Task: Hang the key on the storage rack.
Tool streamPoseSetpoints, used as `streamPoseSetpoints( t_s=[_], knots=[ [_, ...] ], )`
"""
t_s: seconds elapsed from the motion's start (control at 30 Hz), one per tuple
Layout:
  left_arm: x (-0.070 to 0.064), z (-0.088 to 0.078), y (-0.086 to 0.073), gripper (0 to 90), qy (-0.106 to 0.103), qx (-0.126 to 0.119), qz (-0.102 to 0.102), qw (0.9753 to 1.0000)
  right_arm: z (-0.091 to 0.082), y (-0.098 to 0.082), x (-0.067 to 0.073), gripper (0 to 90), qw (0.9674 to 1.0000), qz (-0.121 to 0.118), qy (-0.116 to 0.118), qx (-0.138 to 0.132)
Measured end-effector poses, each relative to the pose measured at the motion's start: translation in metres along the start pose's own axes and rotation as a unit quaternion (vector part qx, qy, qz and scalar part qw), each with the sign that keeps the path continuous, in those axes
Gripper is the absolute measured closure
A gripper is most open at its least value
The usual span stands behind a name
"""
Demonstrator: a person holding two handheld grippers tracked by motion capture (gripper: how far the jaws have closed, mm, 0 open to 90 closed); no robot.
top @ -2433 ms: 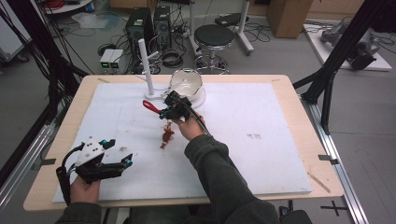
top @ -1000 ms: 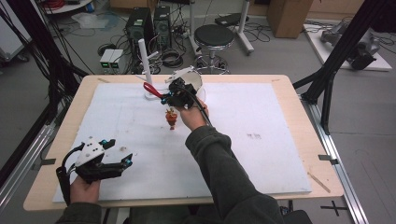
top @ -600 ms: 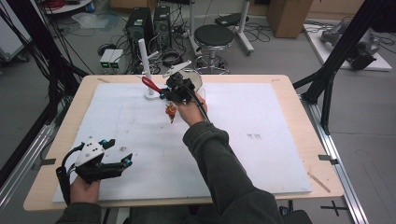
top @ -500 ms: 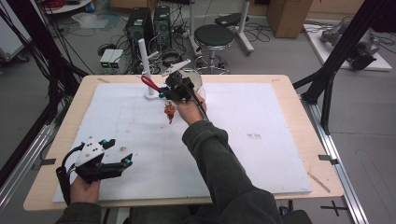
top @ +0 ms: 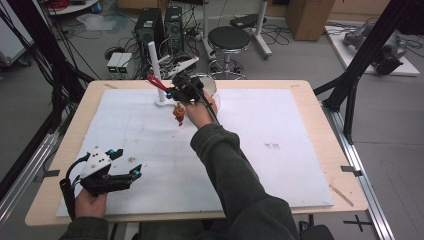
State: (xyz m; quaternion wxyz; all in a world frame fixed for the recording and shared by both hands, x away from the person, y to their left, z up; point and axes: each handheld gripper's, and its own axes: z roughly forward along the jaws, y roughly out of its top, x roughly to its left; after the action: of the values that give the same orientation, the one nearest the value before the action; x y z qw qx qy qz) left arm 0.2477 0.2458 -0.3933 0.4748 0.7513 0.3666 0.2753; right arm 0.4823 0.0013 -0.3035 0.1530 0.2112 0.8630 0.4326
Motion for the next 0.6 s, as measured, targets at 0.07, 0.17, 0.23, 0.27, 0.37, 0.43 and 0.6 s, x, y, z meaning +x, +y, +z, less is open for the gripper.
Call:
streamPoseSetpoints(
  t_s=[0.07, 0.17, 0.23, 0.27, 0.37, 0.43, 0.6],
  knots=[
    [0.0, 0.0, 0.0, 20.5, 0.001, 0.0, 0.001, 1.0, 0.002, 0.004, 0.001, 84.2, 1.0, -0.007, -0.007, 0.001],
    [0.0, 0.0, 0.0, 20.6, 0.001, 0.001, 0.0, 1.0, 0.006, 0.008, 0.0, 84.2, 0.9999, -0.005, -0.01, 0.005],
    [0.0, 0.0, 0.0, 20.5, 0.0, 0.001, 0.0, 1.0, 0.009, 0.007, -0.002, 84.2, 0.9998, -0.002, -0.016, 0.01],
    [0.0, 0.0, 0.0, 20.5, 0.0, 0.001, 0.0, 1.0, 0.011, 0.007, -0.002, 84.2, 0.9997, 0.001, -0.019, 0.013],
    [0.0, 0.0, 0.0, 20.5, 0.001, 0.0, -0.002, 1.0, 0.015, 0.005, -0.004, 84.2, 0.9995, 0.002, -0.025, 0.019],
    [0.0, 0.0, 0.0, 20.5, 0.0, -0.001, -0.001, 1.0, 0.017, 0.004, -0.005, 84.2, 0.9993, 0.008, -0.03, 0.02],
    [0.0, 0.0, 0.0, 20.5, 0.0, 0.0, -0.001, 1.0, 0.023, 0.003, -0.006, 84.2, 0.9987, 0.009, -0.042, 0.027]
  ],
)
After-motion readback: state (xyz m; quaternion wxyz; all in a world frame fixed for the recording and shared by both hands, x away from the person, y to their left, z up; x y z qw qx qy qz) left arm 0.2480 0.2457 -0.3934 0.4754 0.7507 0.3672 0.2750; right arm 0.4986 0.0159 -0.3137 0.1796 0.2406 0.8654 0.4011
